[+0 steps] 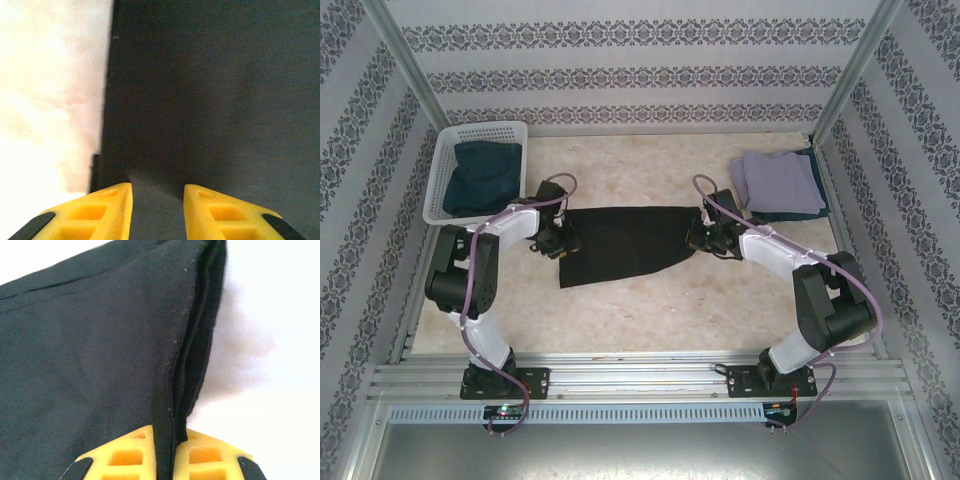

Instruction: Fold and stack the skirts

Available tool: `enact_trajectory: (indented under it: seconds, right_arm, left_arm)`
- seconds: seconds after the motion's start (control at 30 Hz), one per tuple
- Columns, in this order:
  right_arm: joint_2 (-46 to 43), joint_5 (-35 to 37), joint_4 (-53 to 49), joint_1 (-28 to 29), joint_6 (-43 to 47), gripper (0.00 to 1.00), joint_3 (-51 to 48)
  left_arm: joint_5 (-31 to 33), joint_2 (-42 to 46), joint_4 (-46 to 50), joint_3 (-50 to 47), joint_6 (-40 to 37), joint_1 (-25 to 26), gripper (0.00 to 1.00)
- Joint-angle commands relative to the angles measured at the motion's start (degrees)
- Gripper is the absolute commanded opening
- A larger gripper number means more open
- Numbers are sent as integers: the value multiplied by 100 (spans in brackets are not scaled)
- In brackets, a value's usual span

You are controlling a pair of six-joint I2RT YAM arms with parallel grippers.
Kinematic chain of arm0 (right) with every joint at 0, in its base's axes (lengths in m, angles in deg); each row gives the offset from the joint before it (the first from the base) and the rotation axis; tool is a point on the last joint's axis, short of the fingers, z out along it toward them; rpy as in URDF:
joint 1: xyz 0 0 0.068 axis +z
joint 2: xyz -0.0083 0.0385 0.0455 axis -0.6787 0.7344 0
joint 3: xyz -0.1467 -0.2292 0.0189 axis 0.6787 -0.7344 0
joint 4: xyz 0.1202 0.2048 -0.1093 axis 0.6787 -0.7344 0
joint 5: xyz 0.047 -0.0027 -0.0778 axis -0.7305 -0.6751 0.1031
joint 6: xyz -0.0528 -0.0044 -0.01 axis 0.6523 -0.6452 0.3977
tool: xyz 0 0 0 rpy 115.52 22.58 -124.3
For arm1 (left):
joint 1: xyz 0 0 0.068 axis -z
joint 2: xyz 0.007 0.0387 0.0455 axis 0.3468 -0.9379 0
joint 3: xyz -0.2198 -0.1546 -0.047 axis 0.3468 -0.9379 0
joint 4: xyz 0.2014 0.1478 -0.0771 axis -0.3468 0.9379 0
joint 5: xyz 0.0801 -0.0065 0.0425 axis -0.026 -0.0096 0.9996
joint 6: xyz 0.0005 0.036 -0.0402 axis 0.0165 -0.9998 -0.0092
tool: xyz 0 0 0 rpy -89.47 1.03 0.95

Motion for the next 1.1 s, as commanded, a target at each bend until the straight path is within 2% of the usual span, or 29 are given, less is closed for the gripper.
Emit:
enact_trajectory:
  seconds: [0.0, 0.07, 0.27, 0.43, 0.6, 0.73, 0.93, 1.07]
  right_arm:
    - [-61, 244, -583, 359, 1129, 0, 674]
    - [70, 271, -811, 712, 1587, 0, 1130]
    - [942, 217, -1422, 2026, 2642, 0, 2682]
    - [1907, -290, -1494, 2774, 2785, 0, 3564]
    - [2539, -74, -1121, 2736, 1785, 0, 3439]
    - [2724, -362, -728, 2492, 844, 0, 3201]
    - [2676, -290, -568, 2473, 611, 0, 3104]
    - [2611, -338, -418, 2538, 375, 0, 3202]
  left_arm:
    - [-127, -190, -148, -85, -157, 38, 28]
    - [-251, -310, -275, -228, -89, 35, 24]
    - [-602, -300, -807, -755, 106, 27, 24]
    - [-850, -275, -1061, -903, 210, -23, 24]
    - [-955, 99, -935, -897, 182, -222, 26]
    - [-783, 529, -494, -792, 33, -369, 32]
    - [-445, 974, -203, -820, -31, -575, 33]
    - [-855, 690, -494, -907, 27, -591, 29]
